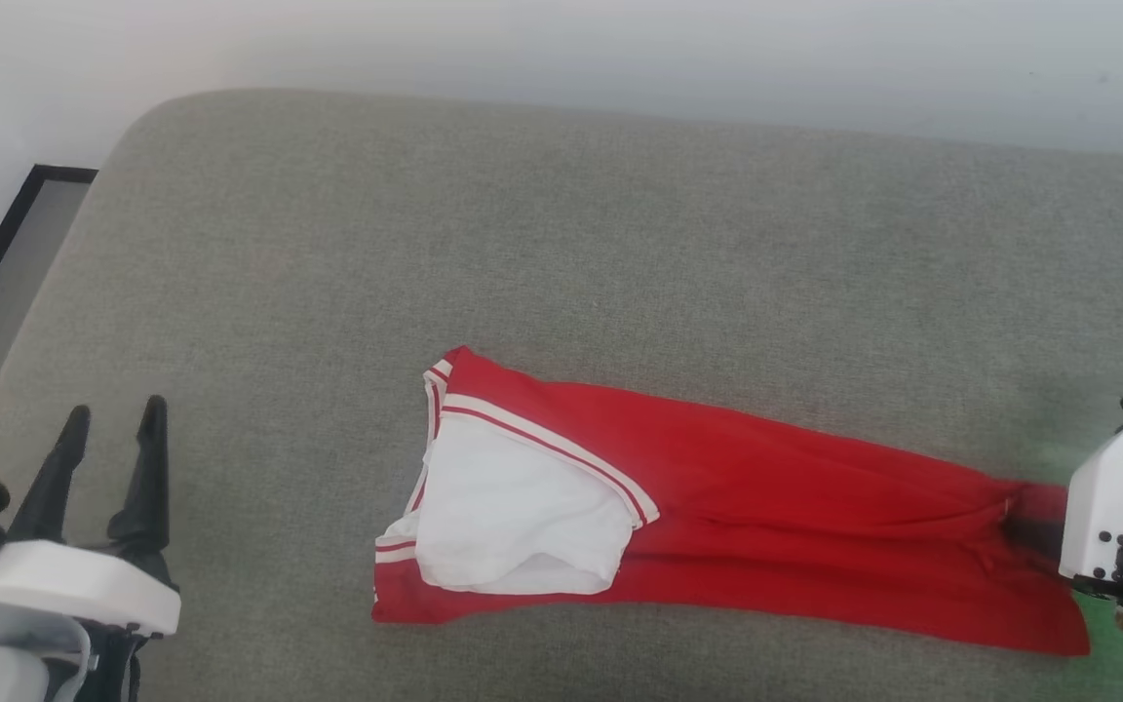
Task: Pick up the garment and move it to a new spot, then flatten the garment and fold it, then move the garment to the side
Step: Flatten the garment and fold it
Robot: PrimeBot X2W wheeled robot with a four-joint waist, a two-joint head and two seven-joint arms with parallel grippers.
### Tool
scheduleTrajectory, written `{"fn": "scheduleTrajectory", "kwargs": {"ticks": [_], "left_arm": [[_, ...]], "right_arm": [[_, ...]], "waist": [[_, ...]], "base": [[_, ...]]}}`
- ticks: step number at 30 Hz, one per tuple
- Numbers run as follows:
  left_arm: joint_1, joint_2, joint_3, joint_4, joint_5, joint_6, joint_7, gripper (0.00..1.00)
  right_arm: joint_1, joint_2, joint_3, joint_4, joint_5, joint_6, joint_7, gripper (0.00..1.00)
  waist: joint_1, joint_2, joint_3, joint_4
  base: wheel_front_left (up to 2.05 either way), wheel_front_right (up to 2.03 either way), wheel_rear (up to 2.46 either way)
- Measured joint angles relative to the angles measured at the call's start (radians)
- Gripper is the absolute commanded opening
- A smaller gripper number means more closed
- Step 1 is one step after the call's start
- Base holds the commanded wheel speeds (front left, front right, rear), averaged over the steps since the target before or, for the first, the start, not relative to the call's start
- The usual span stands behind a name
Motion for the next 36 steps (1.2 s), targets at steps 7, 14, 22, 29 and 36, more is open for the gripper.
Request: {"fn": "scheduleTrajectory", "kwargs": {"ticks": [7,14,22,29,36], "left_arm": [[0.064,-0.125,0.178,0.021,0.148,-0.099,0.000,1.00],[0.083,-0.211,0.275,0.046,0.247,-0.173,0.000,1.00],[0.072,-0.263,0.322,0.037,0.317,-0.208,0.000,1.00],[0.049,-0.283,0.329,0.027,0.342,-0.216,0.000,1.00],[0.044,-0.279,0.321,0.011,0.348,-0.216,0.000,1.00]], "right_arm": [[-0.012,-0.004,0.031,0.007,0.044,0.002,-0.012,0.00],[-0.020,-0.034,0.025,-0.004,0.066,0.004,-0.023,0.00],[-0.048,-0.126,-0.062,0.026,0.035,0.004,-0.057,0.00],[-0.099,-0.194,-0.130,0.110,-0.036,0.004,-0.100,0.00],[-0.123,-0.186,-0.077,0.104,-0.023,0.003,-0.084,0.00]], "waist": [[0.0000,0.0000,0.008,0.001],[0.0000,0.0000,0.008,-0.011],[0.0000,0.0000,0.016,-0.028],[0.0000,0.0000,0.033,-0.043],[0.0000,0.0000,0.038,-0.064]], "base": [[0.00,0.00,0.00],[0.00,0.00,0.00],[0.00,0.00,0.00],[0.00,0.00,0.00],[0.00,0.00,0.00]]}}
